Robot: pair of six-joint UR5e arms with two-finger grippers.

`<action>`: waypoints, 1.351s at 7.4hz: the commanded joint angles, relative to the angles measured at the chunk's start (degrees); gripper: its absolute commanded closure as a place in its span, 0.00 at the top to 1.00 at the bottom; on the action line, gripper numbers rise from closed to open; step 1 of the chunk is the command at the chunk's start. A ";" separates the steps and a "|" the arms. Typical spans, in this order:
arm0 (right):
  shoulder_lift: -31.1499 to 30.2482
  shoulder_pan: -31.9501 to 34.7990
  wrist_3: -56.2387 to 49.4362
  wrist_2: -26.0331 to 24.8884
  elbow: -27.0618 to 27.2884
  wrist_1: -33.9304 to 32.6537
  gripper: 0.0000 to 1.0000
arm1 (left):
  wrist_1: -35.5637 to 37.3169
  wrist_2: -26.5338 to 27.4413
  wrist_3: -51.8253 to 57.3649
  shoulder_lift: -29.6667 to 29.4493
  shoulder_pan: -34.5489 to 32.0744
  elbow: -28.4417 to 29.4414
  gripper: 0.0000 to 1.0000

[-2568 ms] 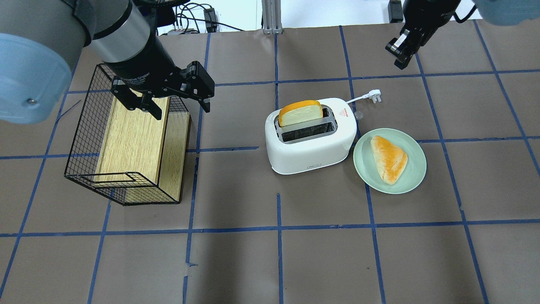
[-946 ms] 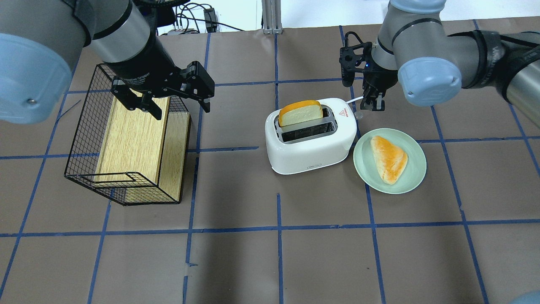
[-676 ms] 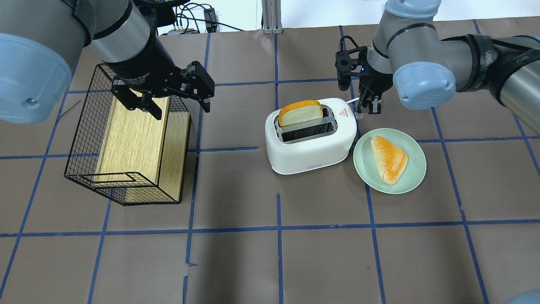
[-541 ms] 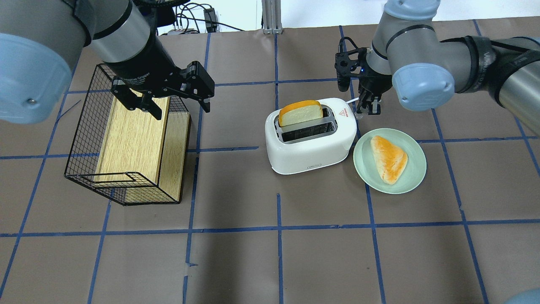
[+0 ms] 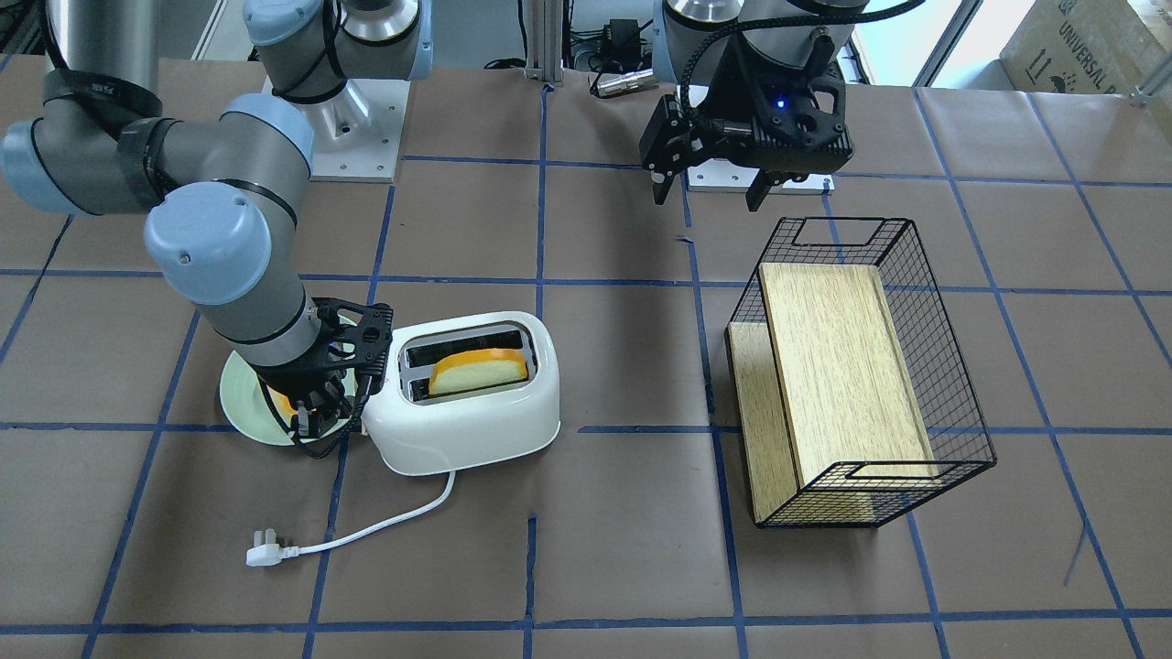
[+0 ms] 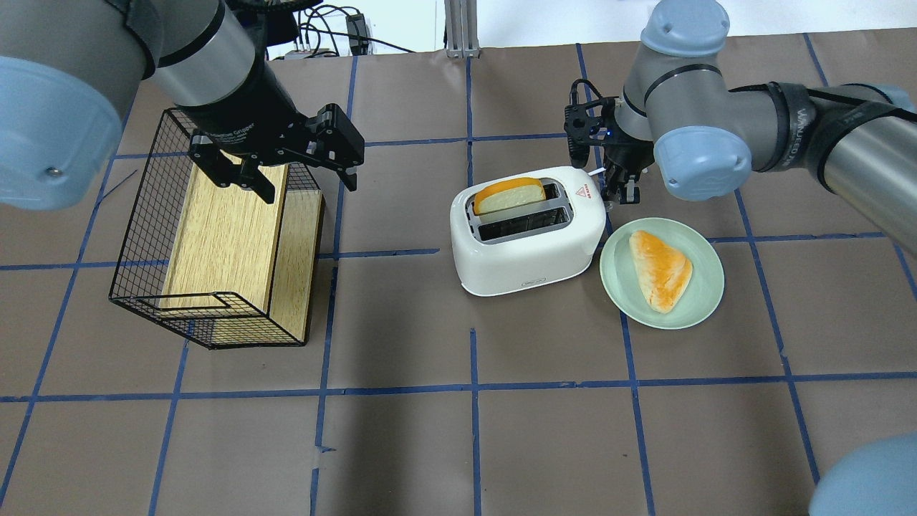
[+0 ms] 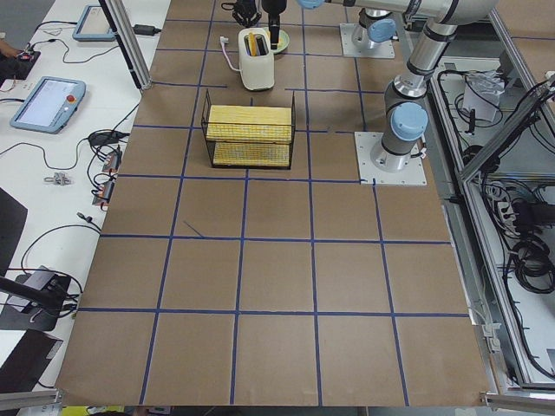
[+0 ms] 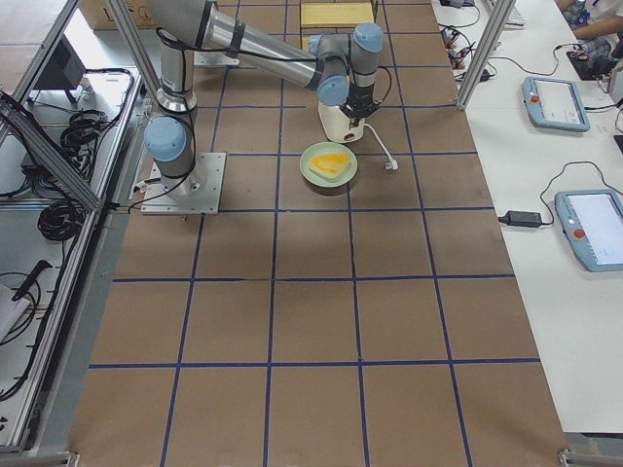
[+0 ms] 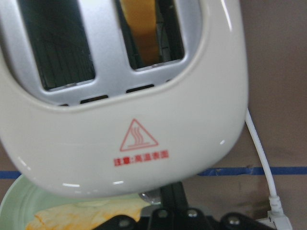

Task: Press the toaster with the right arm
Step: 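Press the toaster lever down with the right gripper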

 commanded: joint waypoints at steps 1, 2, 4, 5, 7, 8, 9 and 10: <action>0.23 0.00 0.34 0.00 0.91 -1.14 0.09 | 0.00 0.00 0.00 0.00 0.00 0.09 1.00; 0.32 -0.08 0.34 0.17 1.87 -1.93 0.09 | 0.00 0.00 0.00 0.00 0.00 0.09 1.00; 0.50 -0.17 0.34 0.35 3.54 -3.69 0.09 | 0.00 0.00 0.00 0.00 0.00 0.00 1.00; 0.50 -0.17 0.43 0.35 3.55 -4.47 0.09 | 0.00 0.00 0.00 0.00 0.00 0.00 1.00; 0.41 -0.17 0.78 0.26 3.46 -4.48 0.09 | 0.00 0.00 0.00 0.00 0.00 0.00 1.00; 0.41 -0.17 0.70 0.52 3.90 -4.57 0.09 | 0.00 0.00 0.00 0.00 0.00 0.00 1.00; 0.50 -0.17 0.87 0.52 3.90 -4.92 0.09 | 0.00 0.00 0.00 0.00 0.00 0.00 1.00; -0.63 -0.17 2.18 0.26 2.77 -4.14 0.08 | 0.00 0.00 0.00 0.00 0.00 0.09 1.00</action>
